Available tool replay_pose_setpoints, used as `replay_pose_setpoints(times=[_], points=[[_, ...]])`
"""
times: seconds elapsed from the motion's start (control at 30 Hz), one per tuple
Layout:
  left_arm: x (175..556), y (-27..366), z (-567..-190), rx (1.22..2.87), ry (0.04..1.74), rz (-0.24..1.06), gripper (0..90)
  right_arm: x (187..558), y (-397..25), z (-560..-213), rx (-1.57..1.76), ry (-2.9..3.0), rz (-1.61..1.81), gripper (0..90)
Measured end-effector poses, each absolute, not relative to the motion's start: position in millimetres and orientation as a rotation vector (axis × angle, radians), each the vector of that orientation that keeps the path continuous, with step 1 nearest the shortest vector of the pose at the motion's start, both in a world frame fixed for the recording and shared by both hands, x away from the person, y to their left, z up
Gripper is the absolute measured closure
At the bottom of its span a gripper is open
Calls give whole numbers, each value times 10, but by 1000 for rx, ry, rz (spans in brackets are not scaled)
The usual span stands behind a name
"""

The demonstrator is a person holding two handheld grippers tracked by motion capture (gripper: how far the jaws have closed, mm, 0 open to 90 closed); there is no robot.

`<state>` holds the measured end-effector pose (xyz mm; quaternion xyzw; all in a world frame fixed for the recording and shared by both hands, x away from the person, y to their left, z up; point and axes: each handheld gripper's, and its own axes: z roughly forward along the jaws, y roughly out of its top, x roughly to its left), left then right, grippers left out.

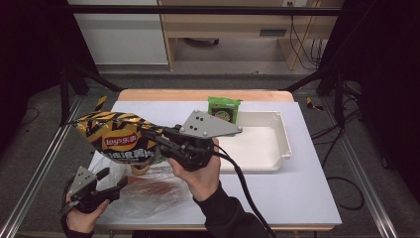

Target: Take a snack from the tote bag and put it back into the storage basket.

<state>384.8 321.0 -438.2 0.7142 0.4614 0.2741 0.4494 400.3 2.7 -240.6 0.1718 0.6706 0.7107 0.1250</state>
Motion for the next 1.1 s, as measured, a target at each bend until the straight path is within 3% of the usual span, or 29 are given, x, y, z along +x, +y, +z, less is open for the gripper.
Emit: replay_pose_setpoints(times=[0.37,1.1], points=[[3845,3222,-4378,1767,1140,678,247,4060,-101,-2332,527,1907,2025,864],[3832,3226,-4359,1754,1140,683,247,4312,-1119,-2321,744,1766,1794,881]])
